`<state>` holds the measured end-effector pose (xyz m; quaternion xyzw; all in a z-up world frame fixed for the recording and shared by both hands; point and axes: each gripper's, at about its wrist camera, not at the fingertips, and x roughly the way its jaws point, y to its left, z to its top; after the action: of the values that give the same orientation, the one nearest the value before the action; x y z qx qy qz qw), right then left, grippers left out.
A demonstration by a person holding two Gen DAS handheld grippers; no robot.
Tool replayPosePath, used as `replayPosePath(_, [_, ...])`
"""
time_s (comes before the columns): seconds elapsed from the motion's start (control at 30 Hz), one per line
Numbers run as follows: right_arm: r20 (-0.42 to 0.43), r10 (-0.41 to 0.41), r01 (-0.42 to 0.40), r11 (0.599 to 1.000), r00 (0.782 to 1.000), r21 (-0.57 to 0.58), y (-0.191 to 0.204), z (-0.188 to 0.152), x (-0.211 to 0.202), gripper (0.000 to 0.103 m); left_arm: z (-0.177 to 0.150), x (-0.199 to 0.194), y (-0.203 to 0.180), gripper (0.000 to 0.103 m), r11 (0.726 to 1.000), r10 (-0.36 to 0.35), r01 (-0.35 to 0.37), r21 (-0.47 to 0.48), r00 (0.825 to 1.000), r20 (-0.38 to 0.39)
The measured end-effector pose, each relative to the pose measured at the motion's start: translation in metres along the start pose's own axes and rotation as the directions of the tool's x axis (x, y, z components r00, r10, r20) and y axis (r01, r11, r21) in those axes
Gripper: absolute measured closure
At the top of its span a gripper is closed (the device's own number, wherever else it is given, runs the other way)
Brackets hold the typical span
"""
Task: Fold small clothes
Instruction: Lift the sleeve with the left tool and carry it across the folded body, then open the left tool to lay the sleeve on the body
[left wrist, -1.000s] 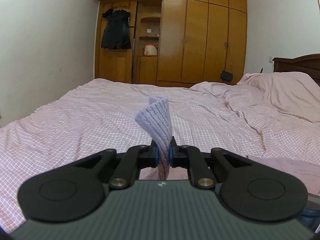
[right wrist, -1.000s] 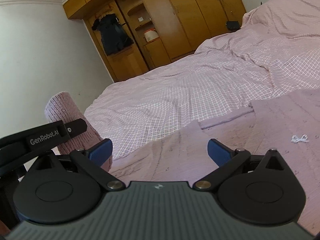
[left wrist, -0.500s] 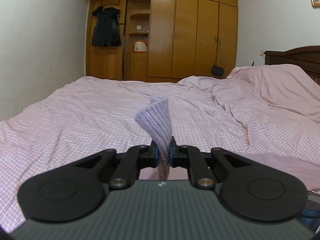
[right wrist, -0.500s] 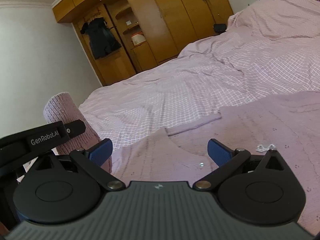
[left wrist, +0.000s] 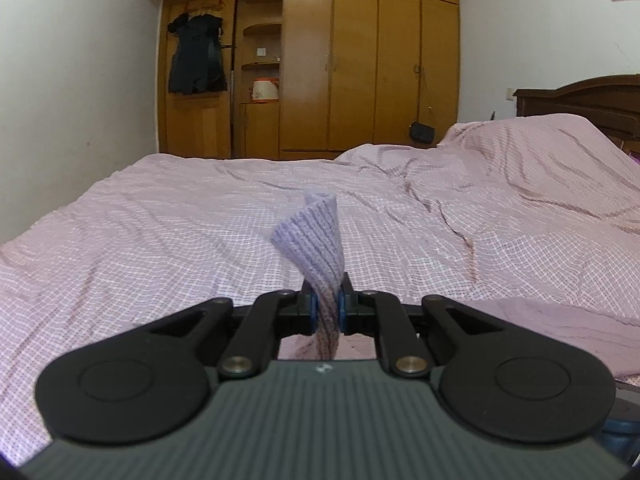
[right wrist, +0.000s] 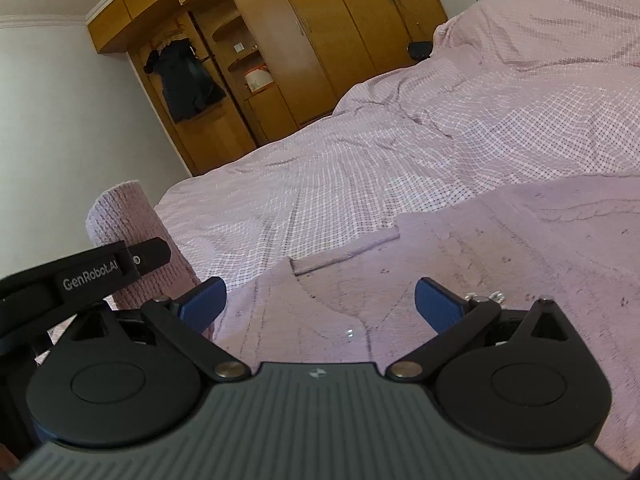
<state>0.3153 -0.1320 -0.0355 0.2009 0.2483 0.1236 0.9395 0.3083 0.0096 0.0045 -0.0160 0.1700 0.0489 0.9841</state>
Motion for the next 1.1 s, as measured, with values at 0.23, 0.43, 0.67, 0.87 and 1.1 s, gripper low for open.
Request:
replayPosePath(0.23, [0.001,-0.042,0.042,0.999,0.999,-0.004,-0.038,0.011,0.000,0.000,-0.007,0.015,-0.038,0.092,0.998,-0.052,0.052,0.019,0.999,-0.015])
replayPosePath(0.43, [0.002,-0.086,0.086,0.996,0.996,0.035,-0.078,0.018,-0.003,0.000,-0.014,0.028,-0.074,0.092,0.996,-0.092,0.092,-0.002,0.995,-0.025])
replayPosePath(0.67, [-0.003,-0.136,0.136,0.990,0.991,0.040,-0.118,0.019,-0.006,0.000,-0.028,0.040,-0.107,0.092,0.992,-0.127,0.126,-0.016,0.991,-0.049])
replayPosePath(0.87, [-0.015,-0.167,0.168,0.984,0.986,0.065,-0.146,0.018,-0.005,0.000,-0.036,0.049,-0.131,0.091,0.989,-0.149,0.149,-0.015,0.987,-0.064])
replayPosePath(1.1, [-0.034,-0.160,0.163,0.979,0.987,0.125,-0.177,0.011,-0.002,0.000,-0.055,0.050,-0.152,0.065,0.996,-0.089,0.089,-0.014,0.996,0.006])
